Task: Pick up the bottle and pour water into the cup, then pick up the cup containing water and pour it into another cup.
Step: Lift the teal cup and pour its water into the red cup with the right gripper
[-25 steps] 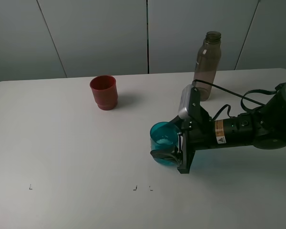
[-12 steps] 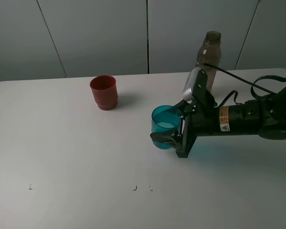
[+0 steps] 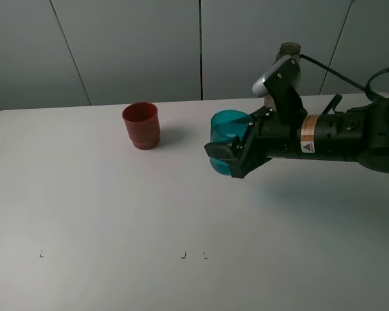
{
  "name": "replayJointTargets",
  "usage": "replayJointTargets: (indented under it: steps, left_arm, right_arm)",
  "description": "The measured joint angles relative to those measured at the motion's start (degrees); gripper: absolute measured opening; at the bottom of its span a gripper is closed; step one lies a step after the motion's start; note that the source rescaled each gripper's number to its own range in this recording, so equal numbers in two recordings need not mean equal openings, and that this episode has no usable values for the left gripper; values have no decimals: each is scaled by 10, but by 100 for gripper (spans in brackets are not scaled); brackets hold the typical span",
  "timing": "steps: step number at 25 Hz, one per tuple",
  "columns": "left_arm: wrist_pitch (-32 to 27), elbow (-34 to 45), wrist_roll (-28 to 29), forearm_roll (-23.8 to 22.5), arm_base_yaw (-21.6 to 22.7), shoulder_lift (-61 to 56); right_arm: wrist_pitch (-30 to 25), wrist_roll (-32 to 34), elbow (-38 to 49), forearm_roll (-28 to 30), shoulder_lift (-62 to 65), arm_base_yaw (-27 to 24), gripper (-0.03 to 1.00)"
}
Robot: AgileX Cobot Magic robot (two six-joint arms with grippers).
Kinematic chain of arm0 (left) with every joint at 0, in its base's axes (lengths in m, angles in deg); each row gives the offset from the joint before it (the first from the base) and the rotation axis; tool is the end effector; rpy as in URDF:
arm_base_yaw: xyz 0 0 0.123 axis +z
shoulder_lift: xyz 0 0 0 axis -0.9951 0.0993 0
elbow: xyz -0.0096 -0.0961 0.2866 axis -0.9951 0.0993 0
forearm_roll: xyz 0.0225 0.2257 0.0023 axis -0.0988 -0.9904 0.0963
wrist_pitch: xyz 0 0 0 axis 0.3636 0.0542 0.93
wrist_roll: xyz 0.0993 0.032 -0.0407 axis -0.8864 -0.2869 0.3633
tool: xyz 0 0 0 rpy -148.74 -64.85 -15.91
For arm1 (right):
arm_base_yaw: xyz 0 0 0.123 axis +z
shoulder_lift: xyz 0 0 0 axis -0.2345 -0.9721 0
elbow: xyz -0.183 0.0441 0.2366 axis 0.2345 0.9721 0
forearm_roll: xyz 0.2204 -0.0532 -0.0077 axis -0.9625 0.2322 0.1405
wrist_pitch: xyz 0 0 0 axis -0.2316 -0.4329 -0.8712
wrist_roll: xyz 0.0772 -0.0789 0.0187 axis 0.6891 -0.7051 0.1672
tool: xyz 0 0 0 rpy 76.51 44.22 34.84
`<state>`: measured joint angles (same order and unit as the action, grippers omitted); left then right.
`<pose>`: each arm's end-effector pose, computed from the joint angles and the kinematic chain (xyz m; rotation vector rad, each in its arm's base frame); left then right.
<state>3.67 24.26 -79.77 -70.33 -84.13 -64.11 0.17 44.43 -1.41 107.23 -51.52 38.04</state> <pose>-0.0286 0.0021 0.2557 -0.0047 2.0595 0.0272 0.2484 0.1655 0.1870 -0.9062 1.8989 0.5947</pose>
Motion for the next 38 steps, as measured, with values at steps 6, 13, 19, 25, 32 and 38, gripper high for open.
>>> replayJointTargets:
  steps: [6,13,19,25,32,38]
  left_arm:
    - [0,0,0,0,0,0]
    - [0,0,-4,0,0,0]
    - [0,0,-4,0,0,0]
    - [0,0,-4,0,0,0]
    - [0,0,-4,0,0,0]
    - [0,0,-4,0,0,0]
  right_arm:
    - [-100,27,-72,-60,2,53,7]
    - [-204,72,-168,-74,2,73,7]
    - [-271,99,-229,-73,-3,74,7]
    - [-294,119,-292,-73,-57,74,7]
    - [-313,125,-388,-73,-137,77,7]
    - [-331,125,-468,-73,-203,78,7]
